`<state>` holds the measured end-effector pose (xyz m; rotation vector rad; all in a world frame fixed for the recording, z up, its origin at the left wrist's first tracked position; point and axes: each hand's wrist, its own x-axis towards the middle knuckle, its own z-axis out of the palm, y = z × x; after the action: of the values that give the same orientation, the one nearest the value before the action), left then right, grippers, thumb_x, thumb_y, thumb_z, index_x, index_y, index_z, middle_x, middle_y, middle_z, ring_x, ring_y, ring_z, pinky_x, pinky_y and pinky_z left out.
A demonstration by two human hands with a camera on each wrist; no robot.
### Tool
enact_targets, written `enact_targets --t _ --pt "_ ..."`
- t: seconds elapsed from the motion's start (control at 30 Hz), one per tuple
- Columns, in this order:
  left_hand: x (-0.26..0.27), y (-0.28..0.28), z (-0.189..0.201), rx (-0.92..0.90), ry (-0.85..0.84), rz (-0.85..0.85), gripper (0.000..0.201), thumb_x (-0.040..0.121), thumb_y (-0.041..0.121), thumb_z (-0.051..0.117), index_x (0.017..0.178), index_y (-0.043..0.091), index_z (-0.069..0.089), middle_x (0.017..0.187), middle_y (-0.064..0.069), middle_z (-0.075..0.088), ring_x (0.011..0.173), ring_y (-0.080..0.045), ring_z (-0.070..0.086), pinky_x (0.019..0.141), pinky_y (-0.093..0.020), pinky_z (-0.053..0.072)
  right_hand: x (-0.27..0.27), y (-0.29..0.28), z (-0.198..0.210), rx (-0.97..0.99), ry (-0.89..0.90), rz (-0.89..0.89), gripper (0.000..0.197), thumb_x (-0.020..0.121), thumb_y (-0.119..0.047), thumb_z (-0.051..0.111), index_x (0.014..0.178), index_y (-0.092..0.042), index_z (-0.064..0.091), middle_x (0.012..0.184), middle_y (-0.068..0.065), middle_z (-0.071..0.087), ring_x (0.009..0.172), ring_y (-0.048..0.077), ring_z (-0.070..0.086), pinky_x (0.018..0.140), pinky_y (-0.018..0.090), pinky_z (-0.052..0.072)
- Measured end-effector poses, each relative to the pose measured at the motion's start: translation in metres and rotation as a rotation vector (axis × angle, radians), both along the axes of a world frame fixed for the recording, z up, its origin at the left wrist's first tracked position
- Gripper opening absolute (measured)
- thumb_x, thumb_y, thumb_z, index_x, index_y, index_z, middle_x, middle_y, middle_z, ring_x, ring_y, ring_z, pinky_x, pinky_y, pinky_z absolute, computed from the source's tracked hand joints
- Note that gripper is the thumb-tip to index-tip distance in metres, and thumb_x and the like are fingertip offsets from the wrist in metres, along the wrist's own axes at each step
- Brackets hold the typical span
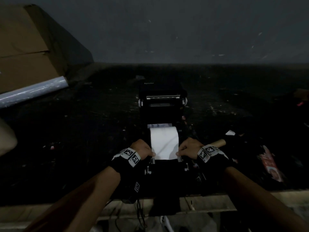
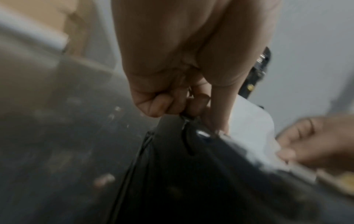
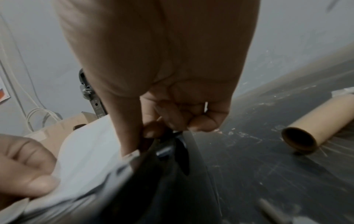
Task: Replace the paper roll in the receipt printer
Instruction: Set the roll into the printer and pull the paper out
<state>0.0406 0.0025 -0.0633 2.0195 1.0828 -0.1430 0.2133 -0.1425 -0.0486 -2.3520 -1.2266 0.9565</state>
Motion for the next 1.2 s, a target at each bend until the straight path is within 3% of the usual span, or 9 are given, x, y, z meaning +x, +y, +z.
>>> enact_targets --t 0.1,0.37,0.53,0.63,0.7,0.83,0.9,1.0,1.2 --pt "0.002 -0.002 0.004 0.107 0.082 -0.056 0.035 0.072 0.028 0.075 0.098 0.004 0.073 0.11 -0.011 0.071 0.105 -0.025 0.064 0.084 -0.026 0.049 -0.002 0.0 0.0 0.018 -0.016 0.001 0.018 0.079 -0.036 0.067 0.072 -0.021 0.073 0.079 -0.002 0.065 0.085 0.013 0.059 0.07 0.021 0.04" --pt "0.001 0.006 0.002 -0.06 -0.005 0.046 0.037 0.064 0.028 0.083 0.09 0.003 0.075 0.093 -0.009 0.071 0.1 -0.025 0.066 0.083 -0.024 0.049 -0.003 -0.001 0.006 -0.043 -0.04 0.06 0.026 0.081 -0.033 0.066 0.092 -0.011 0.073 0.094 0.005 0.065 0.094 0.017 0.057 0.076 0.019 0.039" --pt "0.002 0.003 0.002 0.037 0.078 -0.007 0.043 0.066 0.027 0.08 0.099 0.001 0.073 0.11 -0.013 0.071 0.104 -0.026 0.065 0.087 -0.03 0.051 -0.002 0.001 0.008 -0.035 -0.015 0.042 0.021 0.08 -0.037 0.066 0.082 -0.018 0.074 0.067 -0.013 0.056 0.082 0.008 0.053 0.057 0.012 0.035" --pt "0.003 0.005 0.009 0.015 0.12 -0.057 0.05 0.063 0.028 0.082 0.103 0.001 0.071 0.113 -0.014 0.07 0.106 -0.027 0.064 0.092 -0.033 0.053 -0.003 0.001 0.005 -0.042 0.006 0.052 0.018 0.082 -0.034 0.065 0.066 -0.027 0.068 0.072 -0.011 0.058 0.089 0.011 0.053 0.059 0.014 0.036" --pt "0.005 0.007 0.012 0.011 0.137 -0.075 0.056 0.062 0.029 0.083 0.107 -0.001 0.068 0.115 -0.016 0.068 0.108 -0.028 0.063 0.094 -0.034 0.052 -0.005 0.002 0.009 -0.08 -0.004 0.068 0.016 0.082 -0.032 0.065 0.078 -0.02 0.074 0.089 0.0 0.066 0.091 0.013 0.055 0.069 0.019 0.039" --pt "0.006 0.005 0.007 0.043 0.151 -0.053 0.052 0.065 0.034 0.081 0.101 -0.002 0.068 0.112 -0.017 0.068 0.107 -0.03 0.063 0.085 -0.031 0.051 -0.008 0.003 0.011 -0.109 -0.097 0.057 0.031 0.08 -0.035 0.066 0.097 -0.01 0.072 0.111 0.006 0.068 0.104 0.02 0.06 0.078 0.02 0.041" --pt "0.005 0.002 0.004 0.063 0.135 -0.048 0.045 0.067 0.031 0.079 0.097 -0.001 0.071 0.11 -0.016 0.07 0.105 -0.029 0.064 0.077 -0.028 0.049 -0.009 -0.001 0.012 -0.071 -0.183 0.02 0.036 0.075 -0.041 0.069 0.097 -0.012 0.072 0.108 0.005 0.069 0.1 0.02 0.062 0.077 0.021 0.044" --pt "0.007 0.003 0.003 0.081 0.166 -0.066 0.048 0.068 0.031 0.079 0.104 0.001 0.07 0.114 -0.014 0.069 0.107 -0.027 0.063 0.086 -0.029 0.05 -0.018 -0.009 0.03 0.126 -0.274 -0.042 0.028 0.075 -0.039 0.07 0.085 -0.013 0.071 0.092 0.007 0.071 0.086 0.02 0.063 0.074 0.026 0.049" --pt "0.008 0.003 0.01 0.166 0.221 -0.145 0.049 0.061 0.04 0.076 0.096 0.004 0.072 0.104 -0.011 0.073 0.096 -0.027 0.068 0.068 -0.026 0.047 -0.061 0.001 0.023 0.039 -0.236 0.378 0.033 0.085 -0.032 0.061 0.113 -0.016 0.065 0.118 0.013 0.06 0.109 0.031 0.057 0.092 0.037 0.048"
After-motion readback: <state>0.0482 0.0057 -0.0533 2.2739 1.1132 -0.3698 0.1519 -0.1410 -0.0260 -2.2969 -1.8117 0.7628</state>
